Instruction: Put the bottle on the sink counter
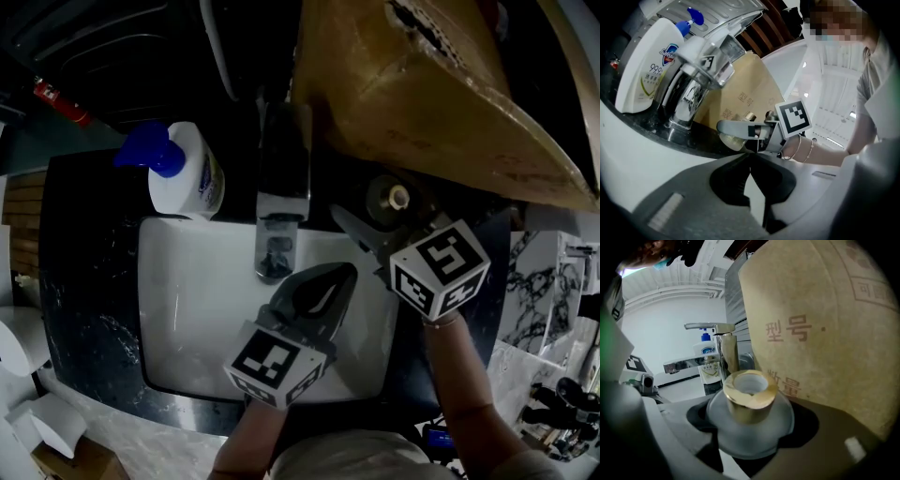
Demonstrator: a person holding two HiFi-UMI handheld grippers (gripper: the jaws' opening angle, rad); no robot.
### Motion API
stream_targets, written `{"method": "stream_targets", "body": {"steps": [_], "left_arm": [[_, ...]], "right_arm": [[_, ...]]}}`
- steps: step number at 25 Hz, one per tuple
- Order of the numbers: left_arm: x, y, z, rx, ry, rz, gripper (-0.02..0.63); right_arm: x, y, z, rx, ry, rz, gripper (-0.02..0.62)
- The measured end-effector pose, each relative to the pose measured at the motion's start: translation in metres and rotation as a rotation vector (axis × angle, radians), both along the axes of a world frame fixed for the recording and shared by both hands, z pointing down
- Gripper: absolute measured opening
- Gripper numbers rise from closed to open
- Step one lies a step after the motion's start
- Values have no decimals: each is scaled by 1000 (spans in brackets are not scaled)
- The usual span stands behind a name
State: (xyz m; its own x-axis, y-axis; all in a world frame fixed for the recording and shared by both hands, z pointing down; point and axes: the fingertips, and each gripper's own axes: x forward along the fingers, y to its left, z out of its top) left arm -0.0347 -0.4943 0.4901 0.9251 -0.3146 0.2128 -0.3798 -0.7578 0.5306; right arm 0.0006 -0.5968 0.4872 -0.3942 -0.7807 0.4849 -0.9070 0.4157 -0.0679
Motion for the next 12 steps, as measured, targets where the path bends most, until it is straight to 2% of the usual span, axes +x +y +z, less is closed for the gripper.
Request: {"method": "stream_targets", "body": {"steps": [12], "left_arm": [[-1, -1, 14, -35, -5, 5, 8]], "right_arm": [[-1, -10, 14, -26, 107, -25, 341]]}}
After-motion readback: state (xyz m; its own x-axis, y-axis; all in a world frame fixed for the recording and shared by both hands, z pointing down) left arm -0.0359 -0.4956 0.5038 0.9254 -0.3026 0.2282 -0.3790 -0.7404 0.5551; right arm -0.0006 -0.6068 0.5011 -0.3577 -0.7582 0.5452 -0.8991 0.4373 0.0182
